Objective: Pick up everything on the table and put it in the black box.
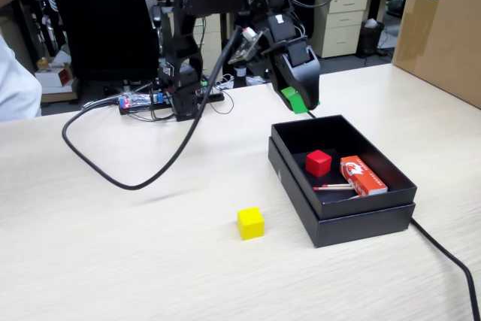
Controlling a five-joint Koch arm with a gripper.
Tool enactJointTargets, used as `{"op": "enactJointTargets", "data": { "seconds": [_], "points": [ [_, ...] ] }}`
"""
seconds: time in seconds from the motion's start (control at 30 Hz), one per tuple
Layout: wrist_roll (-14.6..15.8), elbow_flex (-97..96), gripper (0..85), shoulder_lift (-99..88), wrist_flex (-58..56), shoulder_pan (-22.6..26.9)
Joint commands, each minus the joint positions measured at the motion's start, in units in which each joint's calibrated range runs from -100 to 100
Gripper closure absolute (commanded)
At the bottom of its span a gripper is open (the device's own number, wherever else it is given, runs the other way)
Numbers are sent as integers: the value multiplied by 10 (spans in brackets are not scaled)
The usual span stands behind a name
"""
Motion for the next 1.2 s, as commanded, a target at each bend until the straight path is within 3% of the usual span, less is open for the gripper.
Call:
{"op": "enactJointTargets", "data": {
  "seconds": [0.0,0.1,0.53,0.57,0.6,0.63,0.73,0.83,1.17],
  "points": [
    [3,66,846,51,-3,1],
    [12,105,846,181,-3,-12],
    [12,130,841,269,-3,-23],
    [12,129,781,274,-3,-23],
    [10,125,630,279,-6,-22],
    [10,125,577,280,-10,-22],
    [9,120,565,269,-11,-21],
    [9,94,446,232,-10,-19],
    [10,56,424,-27,-9,-39]
  ]
}}
